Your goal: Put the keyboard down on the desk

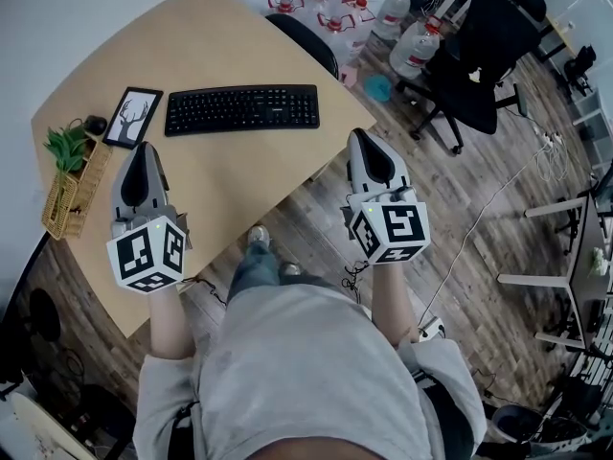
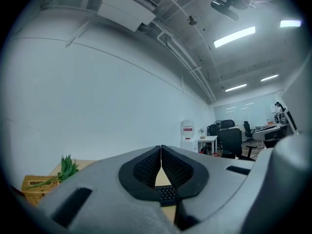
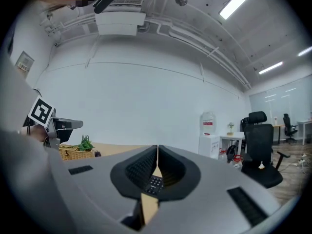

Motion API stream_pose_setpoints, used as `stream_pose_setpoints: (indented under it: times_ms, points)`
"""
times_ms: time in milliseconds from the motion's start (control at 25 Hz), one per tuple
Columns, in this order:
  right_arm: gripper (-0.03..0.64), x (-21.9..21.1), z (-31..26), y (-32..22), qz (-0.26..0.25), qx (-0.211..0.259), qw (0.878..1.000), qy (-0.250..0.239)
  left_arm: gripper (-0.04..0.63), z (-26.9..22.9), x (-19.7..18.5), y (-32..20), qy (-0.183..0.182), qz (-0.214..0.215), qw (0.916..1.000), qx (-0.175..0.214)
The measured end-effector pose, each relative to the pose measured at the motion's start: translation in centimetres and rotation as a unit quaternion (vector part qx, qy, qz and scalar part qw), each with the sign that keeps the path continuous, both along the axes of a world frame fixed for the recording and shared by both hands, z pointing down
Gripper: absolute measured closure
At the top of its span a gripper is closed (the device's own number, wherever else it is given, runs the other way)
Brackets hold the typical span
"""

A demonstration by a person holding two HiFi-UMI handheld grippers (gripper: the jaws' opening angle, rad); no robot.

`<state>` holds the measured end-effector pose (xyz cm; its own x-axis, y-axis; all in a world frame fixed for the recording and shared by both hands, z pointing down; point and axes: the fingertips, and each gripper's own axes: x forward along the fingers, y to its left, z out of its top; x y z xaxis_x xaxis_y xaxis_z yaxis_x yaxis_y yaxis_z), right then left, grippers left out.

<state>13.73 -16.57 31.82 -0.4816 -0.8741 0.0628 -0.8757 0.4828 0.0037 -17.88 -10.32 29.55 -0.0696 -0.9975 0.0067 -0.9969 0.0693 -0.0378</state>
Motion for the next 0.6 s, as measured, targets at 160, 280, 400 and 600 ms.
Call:
stream_pose_setpoints:
  times_ms: [160, 280, 400, 600]
  points:
    - [0.603, 0.2, -0.3, 0.6, -0.001, 0.004, 1.000, -0.001, 0.584, -0.1, 0.3, 0.5, -0.005, -0.001, 1.0000, 0.001]
    - [0.603, 0.3, -0.4, 1.0, -0.001, 0.006, 1.000, -0.003, 0.584, -0.2, 0.5, 0.9, -0.008, -0.001, 1.0000, 0.004]
    - [0.603, 0.6, -0.6, 1.3, -0.001, 0.009, 1.000, -0.007, 0.584, -0.2, 0.7, 1.0, -0.009, -0.002, 0.9999, 0.006]
    - [0.603, 0.9, -0.8, 1.3, 0.001, 0.010, 1.000, -0.011, 0.584, -0.4, 0.9, 0.9, -0.009, -0.002, 0.9999, 0.006]
